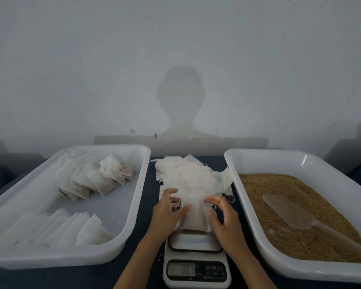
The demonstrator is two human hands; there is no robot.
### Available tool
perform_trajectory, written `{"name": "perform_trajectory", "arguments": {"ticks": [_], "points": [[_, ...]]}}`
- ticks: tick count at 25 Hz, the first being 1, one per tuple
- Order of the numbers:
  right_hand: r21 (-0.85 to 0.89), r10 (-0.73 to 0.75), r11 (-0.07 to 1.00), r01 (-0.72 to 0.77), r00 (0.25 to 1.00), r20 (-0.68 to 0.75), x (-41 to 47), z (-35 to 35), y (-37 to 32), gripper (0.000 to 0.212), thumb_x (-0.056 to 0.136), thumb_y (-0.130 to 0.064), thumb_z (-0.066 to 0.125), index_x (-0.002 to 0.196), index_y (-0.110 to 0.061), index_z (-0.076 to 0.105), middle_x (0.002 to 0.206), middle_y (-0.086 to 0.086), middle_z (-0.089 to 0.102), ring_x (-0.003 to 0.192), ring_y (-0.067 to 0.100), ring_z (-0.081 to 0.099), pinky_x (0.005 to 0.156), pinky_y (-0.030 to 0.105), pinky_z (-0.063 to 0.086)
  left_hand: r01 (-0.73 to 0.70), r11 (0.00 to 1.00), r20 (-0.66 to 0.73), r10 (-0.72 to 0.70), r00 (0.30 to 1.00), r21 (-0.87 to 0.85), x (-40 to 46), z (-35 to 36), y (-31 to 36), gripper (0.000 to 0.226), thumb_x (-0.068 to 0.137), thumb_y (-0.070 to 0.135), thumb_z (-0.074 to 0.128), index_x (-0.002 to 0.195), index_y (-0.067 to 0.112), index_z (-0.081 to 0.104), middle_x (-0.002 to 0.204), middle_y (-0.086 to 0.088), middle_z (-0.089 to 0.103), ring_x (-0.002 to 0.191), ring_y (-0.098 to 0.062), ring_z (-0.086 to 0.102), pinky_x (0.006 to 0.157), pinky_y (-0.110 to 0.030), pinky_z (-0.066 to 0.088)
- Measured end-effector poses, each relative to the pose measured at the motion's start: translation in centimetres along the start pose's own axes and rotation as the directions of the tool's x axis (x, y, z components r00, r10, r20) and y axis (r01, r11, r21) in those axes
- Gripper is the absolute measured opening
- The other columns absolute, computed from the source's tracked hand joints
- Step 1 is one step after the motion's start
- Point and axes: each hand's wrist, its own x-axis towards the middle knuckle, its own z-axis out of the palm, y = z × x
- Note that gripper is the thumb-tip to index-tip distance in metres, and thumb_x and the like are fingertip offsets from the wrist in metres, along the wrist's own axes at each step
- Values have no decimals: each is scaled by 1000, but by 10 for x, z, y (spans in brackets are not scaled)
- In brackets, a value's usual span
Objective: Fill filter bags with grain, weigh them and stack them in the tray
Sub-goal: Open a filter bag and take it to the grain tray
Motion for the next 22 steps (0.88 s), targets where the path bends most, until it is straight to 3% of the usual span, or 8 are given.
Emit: {"name": "perform_trajectory", "arguments": {"ticks": [3, 5, 8, 11, 14, 16, 18, 22], "points": [[13, 54, 998, -55, 998, 34, -2, 2, -9, 40, 89, -18, 65, 126, -23, 51, 127, -11, 54, 121, 2, 47, 106, 34, 39, -84, 996, -51, 84, 995, 10, 0, -2, 12, 47, 80, 16, 74, 118, 20, 48, 79, 1, 64, 74, -3, 61, 67, -8, 45], [153, 115, 979, -132, 986, 120, -5, 1, -21, 66, 81, -35, 69, 137, -33, 34, 137, -17, 42, 128, -5, 37, 109, 26, 33, -154, 987, -55, 152, 987, -38, -5, -3, 22, 42, 79, 12, 74, 113, 23, 52, 73, 4, 63, 68, -4, 62, 67, -15, 48], [373, 179, 896, -242, 964, 196, -9, 4, -41, 89, 66, -33, 78, 137, -40, 25, 133, -17, 42, 121, -11, 40, 91, 10, 42, -264, 962, -96, 256, 962, -73, -13, -5, 45, 41, 79, 9, 74, 107, 31, 54, 74, 7, 63, 66, -6, 62, 63, -19, 50], [592, 291, 728, -345, 938, 189, -11, 1, -57, 77, 68, -8, 77, 132, -26, 37, 124, 9, 57, 106, 18, 62, 74, 22, 56, -339, 929, -146, 318, 937, -148, -19, -3, 74, 38, 80, 4, 71, 104, 29, 56, 80, 5, 62, 62, -8, 61, 58, -18, 48], [751, 332, 502, -430, 897, 293, -13, -21, -80, 55, 70, -11, 70, 122, -7, 52, 105, 22, 69, 87, 34, 70, 67, 33, 60, -387, 883, -160, 355, 921, -266, -24, 6, 99, 33, 82, 2, 68, 106, 23, 57, 85, 1, 62, 64, -11, 62, 59, -19, 50], [755, 333, 522, -397, 910, 247, -16, -43, -90, 49, 72, -18, 67, 118, -4, 57, 97, 20, 72, 80, 30, 72, 64, 31, 60, -379, 851, -136, 354, 925, -363, -26, 16, 110, 31, 84, 4, 67, 109, 20, 56, 88, -2, 65, 71, -17, 64, 63, -24, 54], [683, 370, 638, -356, 919, 134, -16, -73, -95, 38, 76, -21, 67, 111, -9, 60, 91, 15, 74, 75, 27, 72, 58, 28, 59, -326, 835, -56, 337, 940, -443, -27, 30, 116, 35, 85, 6, 66, 115, 17, 51, 93, 1, 68, 80, -17, 67, 70, -26, 56], [133, 429, 893, -431, 902, 41, -12, -152, -75, 23, 83, -20, 70, 103, -14, 61, 72, 10, 73, 59, 23, 69, 50, 27, 53, -256, 912, 160, 318, 935, -320, -28, 61, 109, 35, 91, 12, 60, 119, 24, 42, 108, 3, 65, 97, -5, 63, 81, -21, 52]]}}
